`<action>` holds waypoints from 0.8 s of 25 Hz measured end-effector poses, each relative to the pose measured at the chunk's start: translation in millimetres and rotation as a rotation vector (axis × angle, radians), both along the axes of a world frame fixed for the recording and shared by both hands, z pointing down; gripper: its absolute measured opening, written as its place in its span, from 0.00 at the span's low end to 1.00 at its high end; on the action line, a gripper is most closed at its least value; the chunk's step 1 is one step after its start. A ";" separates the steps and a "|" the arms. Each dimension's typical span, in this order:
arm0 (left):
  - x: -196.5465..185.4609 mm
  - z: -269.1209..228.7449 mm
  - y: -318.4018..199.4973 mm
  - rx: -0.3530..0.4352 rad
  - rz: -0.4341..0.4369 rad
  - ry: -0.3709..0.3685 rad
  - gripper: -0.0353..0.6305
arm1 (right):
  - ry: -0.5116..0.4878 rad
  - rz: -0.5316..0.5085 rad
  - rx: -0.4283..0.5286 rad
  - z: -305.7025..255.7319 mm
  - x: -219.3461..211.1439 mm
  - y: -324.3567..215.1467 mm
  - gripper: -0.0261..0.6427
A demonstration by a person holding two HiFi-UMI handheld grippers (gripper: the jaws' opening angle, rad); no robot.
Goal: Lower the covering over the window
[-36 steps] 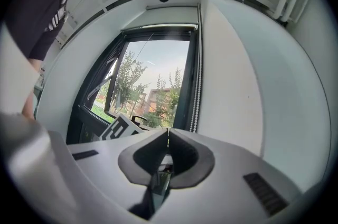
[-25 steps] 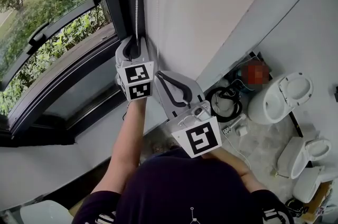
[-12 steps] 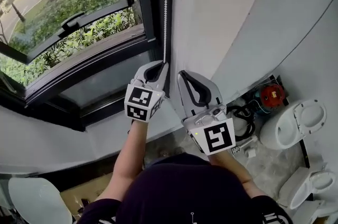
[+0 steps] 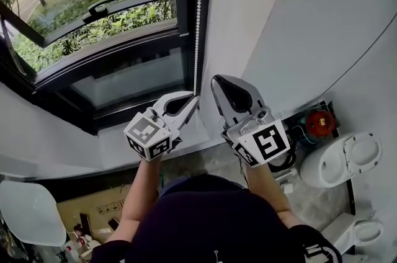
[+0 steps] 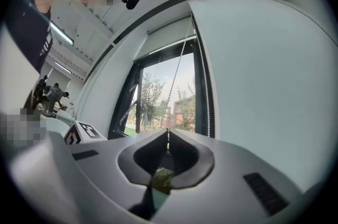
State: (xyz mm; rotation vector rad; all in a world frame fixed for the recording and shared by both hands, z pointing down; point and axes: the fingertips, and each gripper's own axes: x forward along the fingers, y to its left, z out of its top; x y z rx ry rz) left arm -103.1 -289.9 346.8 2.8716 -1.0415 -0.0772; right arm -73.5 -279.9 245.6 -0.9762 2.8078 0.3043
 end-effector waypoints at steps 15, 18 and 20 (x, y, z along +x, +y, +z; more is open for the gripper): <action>48.9 73.7 43.4 -0.173 0.049 0.012 0.07 | 0.100 -0.231 -0.107 35.9 10.9 30.3 0.06; 56.1 82.1 47.5 -0.186 0.058 0.017 0.07 | 0.084 -0.247 -0.116 36.8 15.6 32.4 0.06; 59.1 87.1 48.9 -0.195 0.062 0.015 0.07 | 0.074 -0.254 -0.121 36.8 17.3 32.4 0.06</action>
